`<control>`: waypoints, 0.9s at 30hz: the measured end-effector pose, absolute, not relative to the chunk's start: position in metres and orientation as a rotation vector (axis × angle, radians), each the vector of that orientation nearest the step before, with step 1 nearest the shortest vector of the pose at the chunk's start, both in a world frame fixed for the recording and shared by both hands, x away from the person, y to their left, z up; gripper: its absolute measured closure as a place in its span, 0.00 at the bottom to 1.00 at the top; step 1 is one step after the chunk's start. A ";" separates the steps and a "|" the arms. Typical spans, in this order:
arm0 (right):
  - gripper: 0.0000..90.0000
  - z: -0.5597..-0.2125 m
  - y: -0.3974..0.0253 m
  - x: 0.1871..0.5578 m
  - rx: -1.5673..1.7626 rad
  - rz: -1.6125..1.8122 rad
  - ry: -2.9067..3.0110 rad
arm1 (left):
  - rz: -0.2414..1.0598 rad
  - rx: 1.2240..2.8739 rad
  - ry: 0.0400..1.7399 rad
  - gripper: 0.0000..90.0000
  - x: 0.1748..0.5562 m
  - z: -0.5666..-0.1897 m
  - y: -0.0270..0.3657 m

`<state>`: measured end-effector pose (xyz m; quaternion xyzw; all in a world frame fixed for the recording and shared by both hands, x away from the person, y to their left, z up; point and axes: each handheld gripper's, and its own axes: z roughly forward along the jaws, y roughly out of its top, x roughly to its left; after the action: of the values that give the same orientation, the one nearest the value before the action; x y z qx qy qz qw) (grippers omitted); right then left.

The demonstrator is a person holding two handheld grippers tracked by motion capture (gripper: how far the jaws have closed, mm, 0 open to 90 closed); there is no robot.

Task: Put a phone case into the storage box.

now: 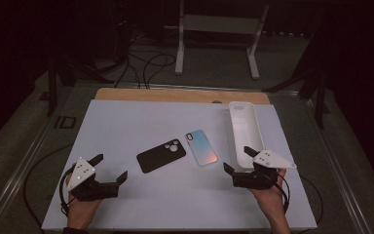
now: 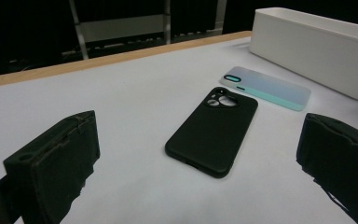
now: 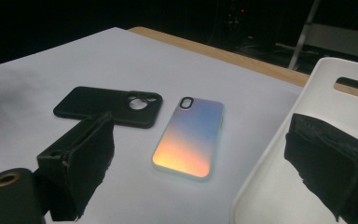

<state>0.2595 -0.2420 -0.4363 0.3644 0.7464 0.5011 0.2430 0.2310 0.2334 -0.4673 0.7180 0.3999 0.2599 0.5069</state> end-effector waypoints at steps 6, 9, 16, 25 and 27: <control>0.08 -0.426 -0.230 0.270 0.995 1.326 2.090 | 0.631 1.750 0.963 0.00 0.232 -0.469 0.231; 0.08 -0.421 -0.223 0.275 0.981 1.302 2.112 | 0.630 1.754 0.962 0.00 0.232 -0.470 0.230; 0.08 -0.411 -0.209 0.287 0.972 1.261 2.136 | 0.629 1.753 0.963 0.00 0.232 -0.470 0.231; 0.08 -0.409 -0.187 0.311 0.986 1.212 2.203 | 0.629 1.762 0.964 0.00 0.232 -0.471 0.231; 0.08 -0.409 -0.185 0.312 0.993 1.215 2.203 | 0.629 1.762 0.965 0.00 0.232 -0.471 0.231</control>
<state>0.3124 -0.1849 -0.4089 0.3583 0.7952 0.4387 0.2165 0.2320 0.2307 -0.4706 0.7271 0.3982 0.2594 0.4954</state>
